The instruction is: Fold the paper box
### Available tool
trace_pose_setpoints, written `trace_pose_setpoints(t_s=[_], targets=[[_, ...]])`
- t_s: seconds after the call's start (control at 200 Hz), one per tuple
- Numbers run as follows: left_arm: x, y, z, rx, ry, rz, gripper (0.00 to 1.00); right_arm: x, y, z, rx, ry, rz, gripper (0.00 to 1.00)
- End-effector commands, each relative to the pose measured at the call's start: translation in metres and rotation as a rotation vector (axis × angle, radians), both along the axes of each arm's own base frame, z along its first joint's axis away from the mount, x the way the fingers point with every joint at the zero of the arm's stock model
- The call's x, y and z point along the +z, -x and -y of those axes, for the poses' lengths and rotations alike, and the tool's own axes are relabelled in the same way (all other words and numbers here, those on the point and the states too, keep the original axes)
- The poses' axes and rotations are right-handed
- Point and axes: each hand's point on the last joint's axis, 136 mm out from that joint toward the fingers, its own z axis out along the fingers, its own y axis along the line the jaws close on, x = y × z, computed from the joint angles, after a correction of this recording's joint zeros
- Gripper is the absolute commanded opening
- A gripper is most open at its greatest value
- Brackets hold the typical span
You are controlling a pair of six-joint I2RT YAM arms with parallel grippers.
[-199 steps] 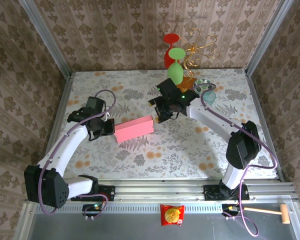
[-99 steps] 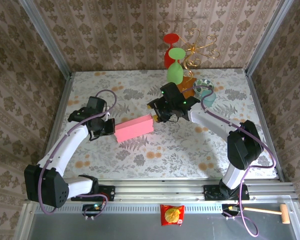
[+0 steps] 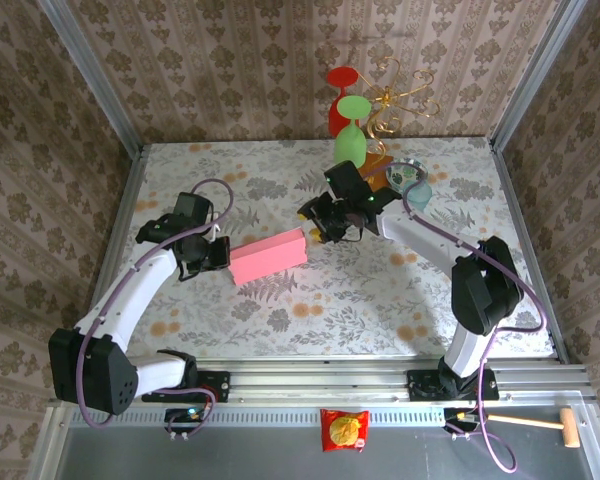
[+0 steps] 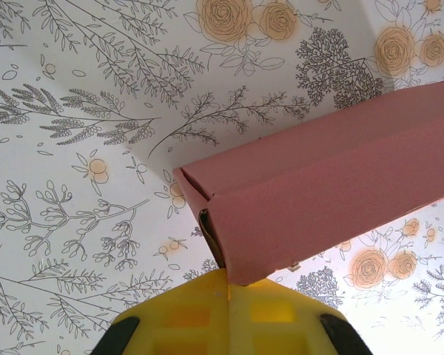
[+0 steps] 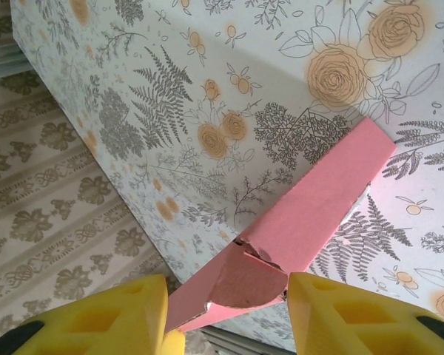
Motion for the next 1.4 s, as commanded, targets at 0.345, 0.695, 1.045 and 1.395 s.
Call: trace_pose_setpoints(t_s=[0.345,0.695,1.045,1.395], targets=[[-0.025,0.022,-0.013,0.018,-0.085,-0.132,0.00,0.000,0.006,-0.012,0.131,-0.007,-0.012,0.40],[-0.024,0.021,-0.014,0.019,-0.086,-0.130,0.00,-0.001,0.010,-0.016,0.162,-0.013,-0.036,0.32],[-0.021,0.021,-0.013,0.019,-0.081,-0.124,0.00,0.003,0.016,-0.021,0.180,-0.028,-0.062,0.28],[-0.018,0.021,-0.012,0.017,-0.071,-0.116,0.00,-0.001,0.021,-0.028,0.214,-0.037,-0.090,0.27]])
